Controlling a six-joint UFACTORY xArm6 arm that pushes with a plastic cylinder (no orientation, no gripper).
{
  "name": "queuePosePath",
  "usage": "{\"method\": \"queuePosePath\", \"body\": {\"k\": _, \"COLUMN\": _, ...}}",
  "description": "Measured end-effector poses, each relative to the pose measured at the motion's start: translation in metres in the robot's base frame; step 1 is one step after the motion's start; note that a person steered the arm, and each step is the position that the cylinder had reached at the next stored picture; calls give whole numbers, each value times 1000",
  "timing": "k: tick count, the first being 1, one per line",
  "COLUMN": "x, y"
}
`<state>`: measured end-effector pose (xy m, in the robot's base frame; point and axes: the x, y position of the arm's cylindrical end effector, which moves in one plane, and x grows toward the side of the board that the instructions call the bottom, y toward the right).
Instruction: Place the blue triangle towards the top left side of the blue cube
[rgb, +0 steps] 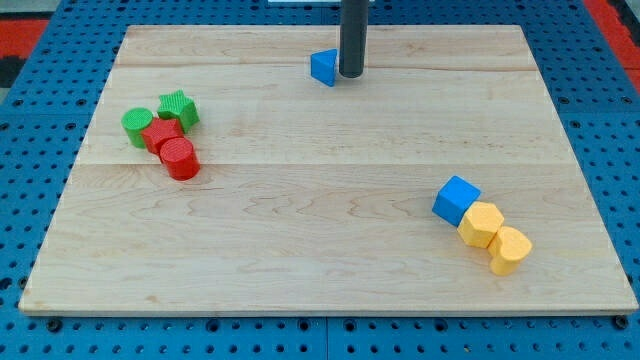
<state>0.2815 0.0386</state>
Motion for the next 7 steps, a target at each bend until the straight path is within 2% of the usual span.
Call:
{"method": "queuePosePath", "body": {"k": 1, "x": -29, "y": -13}}
{"method": "queuePosePath", "body": {"k": 2, "x": -27, "y": -58}}
{"method": "queuePosePath", "body": {"k": 4, "x": 18, "y": -67}}
{"method": "queuePosePath", "body": {"k": 6, "x": 25, "y": -137}}
{"method": "queuePosePath", "body": {"k": 7, "x": 44, "y": -93}}
